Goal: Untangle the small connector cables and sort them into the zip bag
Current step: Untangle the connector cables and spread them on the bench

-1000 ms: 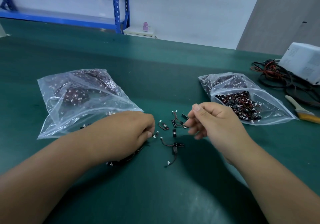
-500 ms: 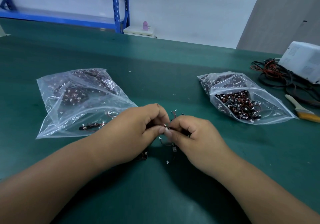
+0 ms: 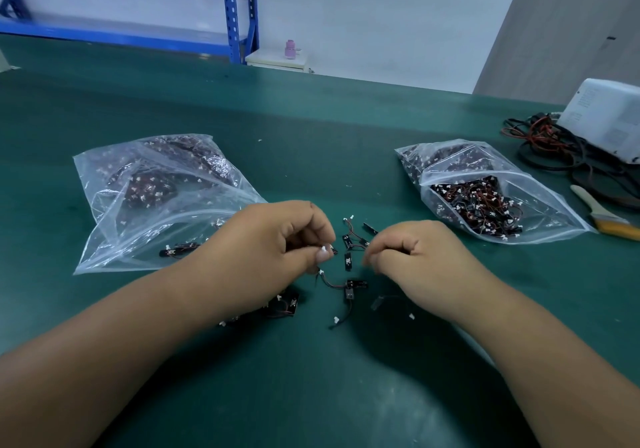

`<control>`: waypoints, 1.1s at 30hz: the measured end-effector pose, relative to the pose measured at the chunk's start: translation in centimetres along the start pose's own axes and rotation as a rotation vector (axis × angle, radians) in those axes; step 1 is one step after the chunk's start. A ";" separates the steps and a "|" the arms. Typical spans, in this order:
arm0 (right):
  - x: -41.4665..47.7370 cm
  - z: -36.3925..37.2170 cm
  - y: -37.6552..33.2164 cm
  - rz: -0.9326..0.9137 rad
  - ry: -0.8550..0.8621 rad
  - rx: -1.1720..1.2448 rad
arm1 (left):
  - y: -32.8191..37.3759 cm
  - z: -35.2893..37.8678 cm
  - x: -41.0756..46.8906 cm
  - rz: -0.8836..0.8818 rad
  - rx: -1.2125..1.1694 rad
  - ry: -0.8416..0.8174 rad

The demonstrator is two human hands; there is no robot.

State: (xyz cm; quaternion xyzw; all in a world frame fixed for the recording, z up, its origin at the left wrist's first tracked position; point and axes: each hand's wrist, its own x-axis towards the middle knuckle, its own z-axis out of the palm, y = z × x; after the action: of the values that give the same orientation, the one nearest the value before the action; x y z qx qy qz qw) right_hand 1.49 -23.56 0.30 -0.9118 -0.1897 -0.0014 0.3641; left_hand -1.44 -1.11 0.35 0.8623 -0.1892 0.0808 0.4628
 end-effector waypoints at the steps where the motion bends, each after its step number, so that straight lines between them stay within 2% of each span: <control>1: 0.0 0.1 -0.1 -0.013 0.020 0.023 | 0.2 0.1 0.0 0.007 -0.069 0.001; 6: -0.8 1.4 -1.7 -0.167 -0.084 0.225 | 1.1 0.4 -0.1 0.044 -0.301 0.012; 11: -1.0 2.7 -2.4 -0.170 -0.027 0.377 | 1.3 0.3 -0.1 0.041 -0.321 0.035; 13: -0.6 2.2 -2.0 -0.133 -0.020 0.381 | 1.3 0.0 -0.1 0.007 -0.250 0.041; 15: -0.3 1.3 -1.4 -0.076 -0.005 0.310 | 0.9 -0.8 0.0 0.020 -0.023 0.010; 18: 0.2 0.3 -0.4 0.039 -0.006 0.171 | 0.4 -2.6 -0.1 -0.057 0.451 -0.269; 20: 0.2 0.0 -0.2 0.080 -0.039 0.159 | 0.1 -3.1 -0.1 -0.108 0.616 -0.454; 24: 0.0 -0.1 -0.2 0.057 -0.066 0.080 | -0.1 -2.6 -0.1 -0.084 0.626 -0.491; 28: 0.1 -0.1 0.2 0.045 0.065 -0.124 | -0.5 -1.6 -0.2 -0.012 0.587 -0.472; 33: 0.5 -0.3 0.8 0.074 0.131 -0.100 | -0.2 -0.2 -0.5 0.057 0.571 -0.408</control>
State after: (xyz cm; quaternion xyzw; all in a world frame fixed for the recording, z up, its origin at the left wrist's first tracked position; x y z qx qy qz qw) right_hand 2.24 -24.12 0.01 -0.9332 -0.1315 -0.0571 0.3296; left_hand -1.78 -0.75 0.18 0.9496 -0.2715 -0.0305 0.1535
